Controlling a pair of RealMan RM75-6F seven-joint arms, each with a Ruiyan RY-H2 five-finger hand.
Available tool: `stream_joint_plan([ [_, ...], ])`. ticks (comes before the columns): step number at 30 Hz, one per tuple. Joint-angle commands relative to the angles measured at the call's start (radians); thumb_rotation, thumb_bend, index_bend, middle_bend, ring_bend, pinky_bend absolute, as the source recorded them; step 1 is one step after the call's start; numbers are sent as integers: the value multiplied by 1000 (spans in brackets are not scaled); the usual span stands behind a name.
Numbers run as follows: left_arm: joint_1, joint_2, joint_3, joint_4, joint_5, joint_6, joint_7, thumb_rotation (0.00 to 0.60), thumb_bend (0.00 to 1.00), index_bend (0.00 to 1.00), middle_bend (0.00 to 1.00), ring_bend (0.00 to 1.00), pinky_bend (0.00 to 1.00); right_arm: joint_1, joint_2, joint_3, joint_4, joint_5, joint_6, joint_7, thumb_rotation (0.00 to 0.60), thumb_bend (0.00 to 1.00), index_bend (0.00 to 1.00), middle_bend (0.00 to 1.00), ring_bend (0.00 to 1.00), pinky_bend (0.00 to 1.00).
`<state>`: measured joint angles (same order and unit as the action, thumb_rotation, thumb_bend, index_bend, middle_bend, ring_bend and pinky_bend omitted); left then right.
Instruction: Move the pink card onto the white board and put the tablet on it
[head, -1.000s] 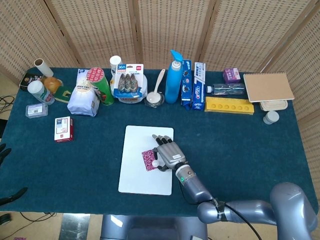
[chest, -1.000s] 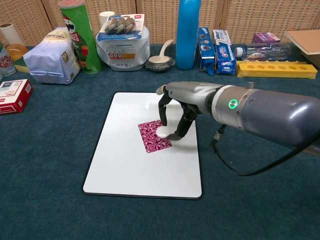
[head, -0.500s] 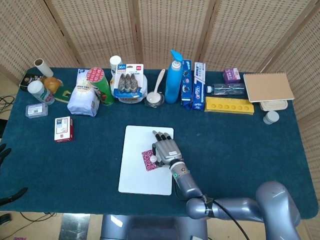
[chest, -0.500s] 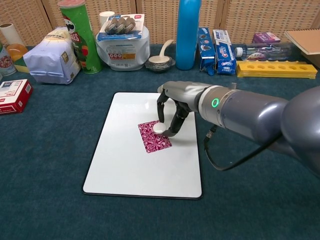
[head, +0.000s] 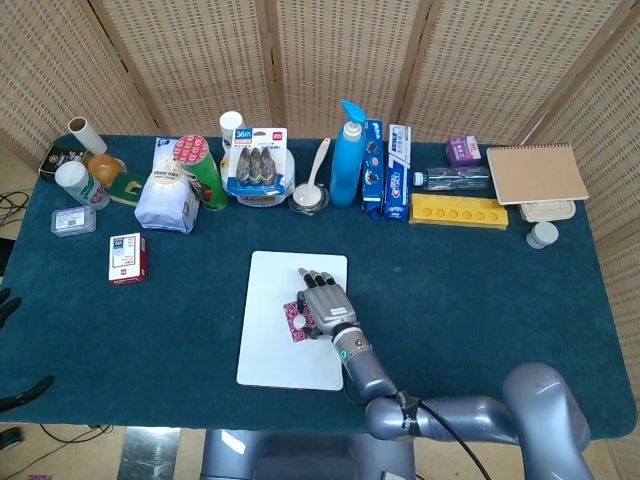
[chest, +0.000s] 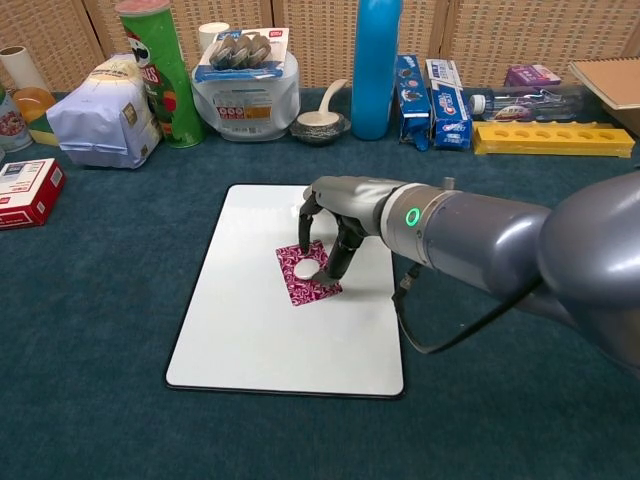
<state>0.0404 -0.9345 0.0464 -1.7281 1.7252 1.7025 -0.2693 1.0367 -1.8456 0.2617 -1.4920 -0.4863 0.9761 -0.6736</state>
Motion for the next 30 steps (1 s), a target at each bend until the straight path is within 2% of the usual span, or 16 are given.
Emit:
stream_joint_plan([
  [1, 0, 1, -1, 2, -1, 1, -6, 600, 115, 0, 0, 0, 11, 1, 7, 3, -6, -6, -3, 7, 600, 341, 159, 0, 0, 0],
  [3, 0, 1, 0, 6, 0, 3, -11, 600, 115, 0, 0, 0, 11, -2, 16, 6, -18, -13, 0, 15, 600, 342, 114, 0, 0, 0],
  [7, 0, 1, 0, 9, 1, 4, -14, 600, 116, 0, 0, 0, 11, -10, 48, 11, -60, -31, 10, 26, 600, 341, 108, 0, 0, 0],
  [13, 4, 0, 0, 17, 2, 13, -24, 600, 116, 0, 0, 0, 11, -78, 200, -13, -206, -160, 28, 95, 600, 341, 108, 0, 0, 2],
  [17, 2, -2, 1, 13, 5, 10, -10, 600, 116, 0, 0, 0, 11, -158, 316, -53, -242, -348, -1, 232, 600, 337, 108, 2, 0, 59],
  [20, 3, -5, 2, 10, 9, 11, 1, 600, 116, 0, 0, 0, 11, -211, 374, -86, -227, -502, 12, 325, 600, 284, 108, 6, 0, 70],
  [24, 6, -11, 4, 12, 19, 17, 16, 600, 115, 0, 0, 0, 11, -293, 442, -143, -172, -708, 99, 435, 600, 70, 95, 0, 0, 37],
  [27, 6, -16, 4, 15, 25, 19, 32, 600, 116, 0, 0, 0, 11, -365, 501, -197, -137, -803, 171, 508, 600, 2, 63, 0, 0, 0],
  [30, 10, -23, 4, 15, 25, 23, 42, 600, 115, 0, 0, 0, 11, -453, 564, -245, -101, -903, 277, 624, 600, 0, 59, 0, 0, 0],
])
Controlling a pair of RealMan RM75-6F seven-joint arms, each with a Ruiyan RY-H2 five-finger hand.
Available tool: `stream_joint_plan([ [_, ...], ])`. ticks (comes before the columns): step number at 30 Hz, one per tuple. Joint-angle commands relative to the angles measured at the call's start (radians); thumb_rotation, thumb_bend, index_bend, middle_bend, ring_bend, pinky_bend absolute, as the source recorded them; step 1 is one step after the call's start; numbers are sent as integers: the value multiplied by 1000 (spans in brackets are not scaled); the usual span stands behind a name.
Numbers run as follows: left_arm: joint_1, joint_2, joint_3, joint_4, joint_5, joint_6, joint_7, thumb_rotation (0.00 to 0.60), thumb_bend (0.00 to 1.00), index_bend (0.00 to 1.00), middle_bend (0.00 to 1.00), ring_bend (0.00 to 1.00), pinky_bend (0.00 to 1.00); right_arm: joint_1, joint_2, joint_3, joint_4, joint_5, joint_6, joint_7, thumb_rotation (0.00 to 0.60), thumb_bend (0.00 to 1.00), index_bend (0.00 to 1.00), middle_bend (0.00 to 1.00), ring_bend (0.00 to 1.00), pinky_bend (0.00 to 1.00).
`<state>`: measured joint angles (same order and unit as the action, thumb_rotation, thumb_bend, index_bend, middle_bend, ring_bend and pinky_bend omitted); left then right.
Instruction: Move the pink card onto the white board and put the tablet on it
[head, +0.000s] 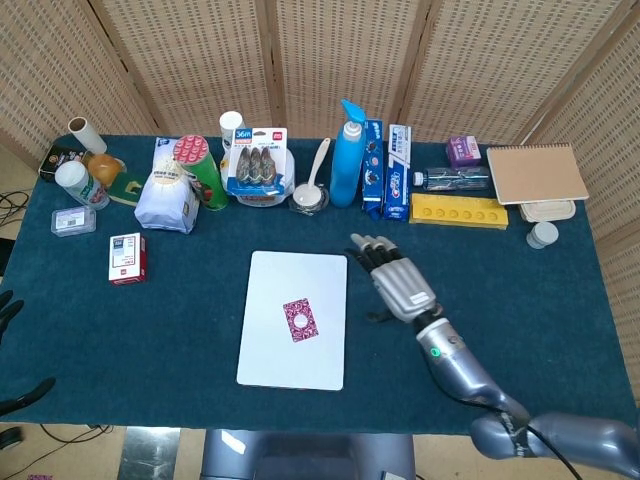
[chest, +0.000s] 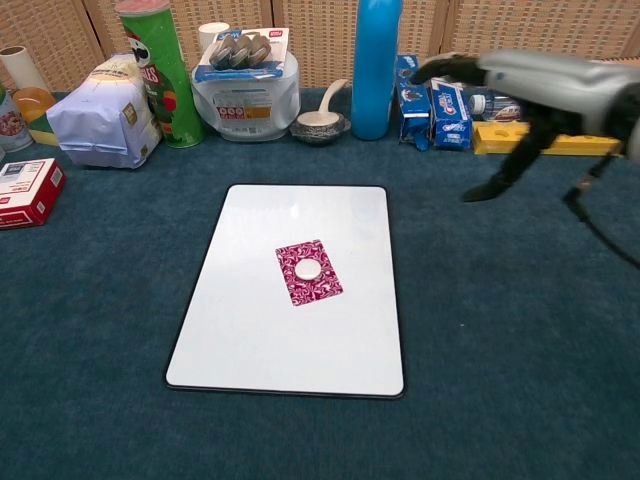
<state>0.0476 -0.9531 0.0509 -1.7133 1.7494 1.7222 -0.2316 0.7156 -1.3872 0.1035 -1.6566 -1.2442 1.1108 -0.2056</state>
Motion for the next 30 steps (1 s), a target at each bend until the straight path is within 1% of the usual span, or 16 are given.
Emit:
stream_joint_plan([
  [1, 4, -6, 0, 0, 0, 6, 8, 600, 115, 0, 0, 0, 11, -157, 116, -98, 90, -176, 183, 181, 600, 0, 60, 0, 0, 0],
  [4, 8, -10, 2, 0, 5, 11, 16, 600, 115, 0, 0, 0, 11, -224, 123, -116, 168, -237, 301, 210, 600, 0, 89, 0, 0, 0],
  [6, 11, -13, 5, 1, 11, 14, 26, 600, 115, 0, 0, 0, 11, -285, 114, -122, 233, -274, 409, 250, 600, 0, 103, 0, 0, 0],
  [9, 14, -21, 4, -2, 14, 19, 45, 600, 116, 0, 0, 0, 11, -367, 114, -128, 280, -283, 514, 310, 600, 1, 105, 0, 0, 0],
  [13, 14, -33, 1, -13, 11, 15, 78, 600, 115, 0, 0, 0, 11, -436, 135, -143, 272, -275, 559, 310, 600, 7, 106, 0, 0, 0],
  [15, 11, -40, -2, -19, 5, 5, 98, 600, 116, 0, 0, 0, 11, -470, 142, -152, 259, -289, 588, 313, 600, 5, 109, 0, 0, 0],
  [18, 10, -40, -2, -24, 2, 0, 102, 600, 116, 0, 0, 0, 11, -480, 155, -150, 245, -324, 604, 281, 600, 2, 115, 0, 0, 0],
  [30, 9, -39, 6, -17, 13, -6, 104, 600, 116, 0, 0, 0, 11, -517, 182, -148, 188, -405, 613, 240, 600, 2, 126, 0, 0, 0],
])
